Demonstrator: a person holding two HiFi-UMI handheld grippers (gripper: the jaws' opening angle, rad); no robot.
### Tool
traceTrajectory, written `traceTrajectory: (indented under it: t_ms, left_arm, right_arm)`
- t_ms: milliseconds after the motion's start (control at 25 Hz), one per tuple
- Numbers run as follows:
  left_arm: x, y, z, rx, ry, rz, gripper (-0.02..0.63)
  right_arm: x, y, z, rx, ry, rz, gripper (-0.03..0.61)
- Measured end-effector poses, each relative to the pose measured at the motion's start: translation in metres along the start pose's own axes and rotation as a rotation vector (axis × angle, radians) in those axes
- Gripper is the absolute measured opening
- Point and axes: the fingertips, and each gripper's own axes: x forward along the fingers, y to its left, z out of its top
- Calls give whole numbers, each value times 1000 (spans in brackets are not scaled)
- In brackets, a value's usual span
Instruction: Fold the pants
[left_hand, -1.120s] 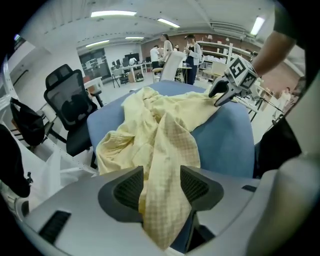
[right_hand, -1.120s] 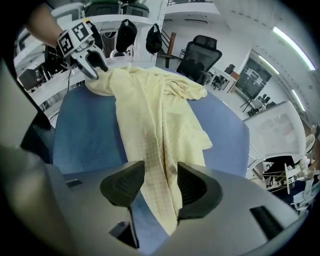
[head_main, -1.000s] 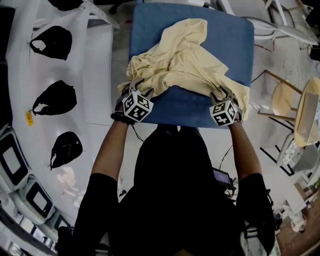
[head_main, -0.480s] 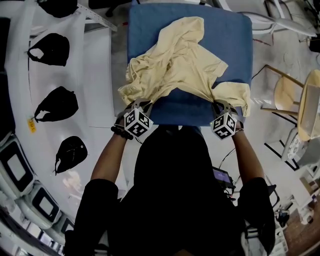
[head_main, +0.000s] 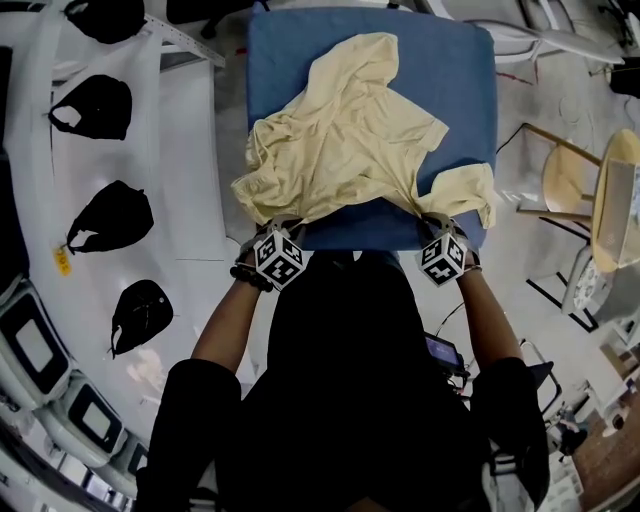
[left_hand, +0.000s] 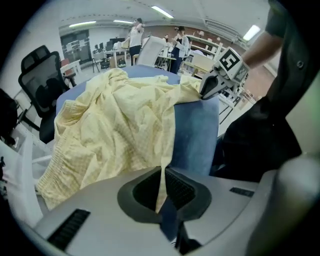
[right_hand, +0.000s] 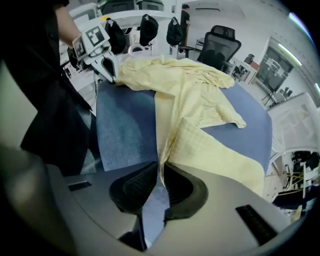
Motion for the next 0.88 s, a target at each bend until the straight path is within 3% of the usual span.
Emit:
traceTrajectory:
  t_ms: [80, 120, 160, 280, 440, 680, 880]
  left_arm:
    - [-5, 0, 3, -37, -17, -27, 63]
    - [-10, 1, 6, -45, -33, -33, 159]
    - [-17, 6, 11, -51, -59, -27, 199]
    - [-42, 30, 25, -79, -145, 43, 199]
    - [-54, 73, 46, -102, -192, 127, 199]
    - [-47, 124, 85, -76, -191, 216, 198]
    - [-35, 160, 104, -76, -142, 276, 198]
  right_arm:
    - [-5, 1, 5, 90, -36, 59, 109]
    - [-11, -1, 11, 138, -62, 84, 144]
    - [-17, -5, 19, 182, -89, 100, 166]
    - [-34, -28, 45, 241, -163, 90, 170]
    - [-32, -75, 83, 221, -215, 11, 169]
    - [-7, -155, 101, 266, -193, -150, 169]
    - [12, -204, 98, 321, -156, -178, 169]
